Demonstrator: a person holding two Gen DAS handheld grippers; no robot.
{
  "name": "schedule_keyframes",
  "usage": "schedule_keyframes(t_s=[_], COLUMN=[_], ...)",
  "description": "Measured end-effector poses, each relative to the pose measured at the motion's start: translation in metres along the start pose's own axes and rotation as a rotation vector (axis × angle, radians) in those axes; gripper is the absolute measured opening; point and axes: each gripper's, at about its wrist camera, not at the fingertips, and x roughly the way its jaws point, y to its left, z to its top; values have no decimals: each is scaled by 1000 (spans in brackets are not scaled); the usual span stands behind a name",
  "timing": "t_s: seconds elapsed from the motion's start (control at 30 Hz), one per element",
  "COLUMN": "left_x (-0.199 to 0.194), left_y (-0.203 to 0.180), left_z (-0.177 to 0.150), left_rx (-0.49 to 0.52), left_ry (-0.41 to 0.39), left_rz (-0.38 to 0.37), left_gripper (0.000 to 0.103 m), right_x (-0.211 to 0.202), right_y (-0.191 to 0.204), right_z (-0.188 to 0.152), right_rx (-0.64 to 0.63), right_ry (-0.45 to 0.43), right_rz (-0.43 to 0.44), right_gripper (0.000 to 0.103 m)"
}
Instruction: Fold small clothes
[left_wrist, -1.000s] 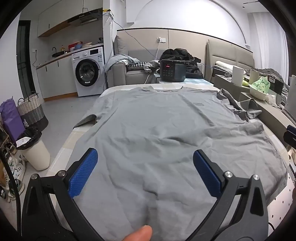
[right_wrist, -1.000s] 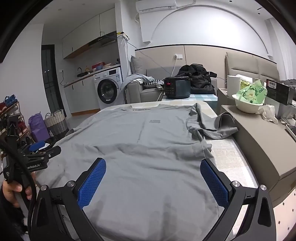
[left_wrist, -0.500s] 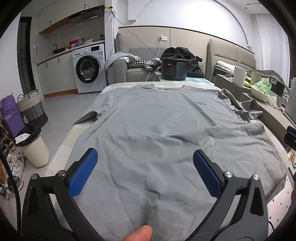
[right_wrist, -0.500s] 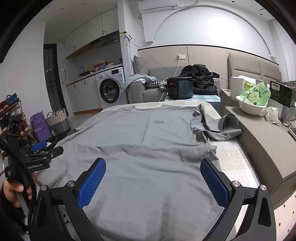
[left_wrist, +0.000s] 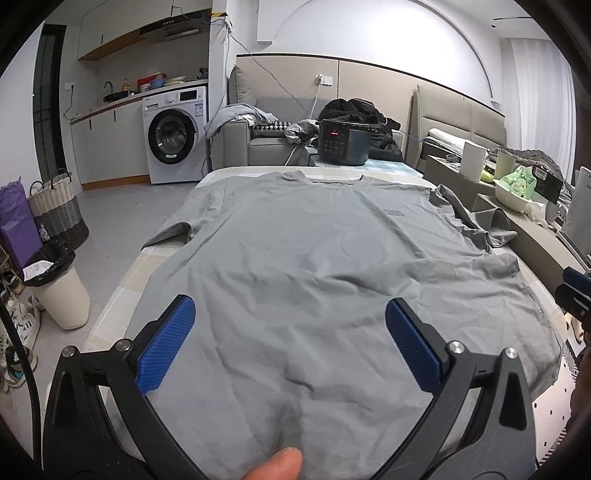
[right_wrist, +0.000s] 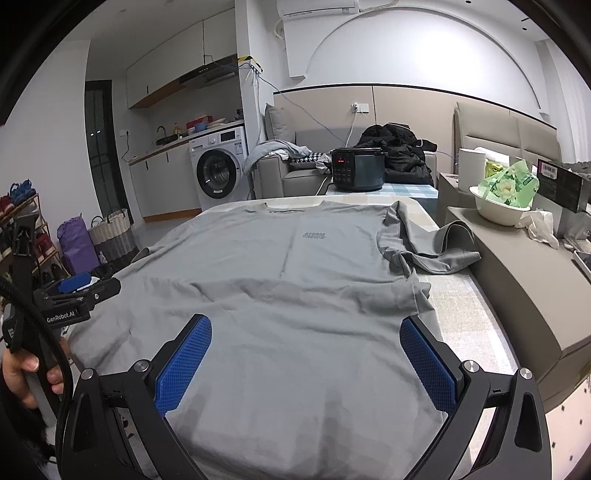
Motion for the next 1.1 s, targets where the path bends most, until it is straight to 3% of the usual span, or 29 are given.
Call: schedule_keyframes(t_s=[0.3, 1.1], left_x=[-7, -9], left_y=[-10, 1], left_z=[0, 1], left_rx=[23, 15], left_ry=[-9, -12], left_rz=[-36, -3], left_gripper=[102, 102], right_x=[-3, -9], right_y=[-4, -3], right_z=[0, 0], right_rx=[12, 10], right_ry=[-4, -9], right_rz=[-11, -36], right_gripper=[103, 103])
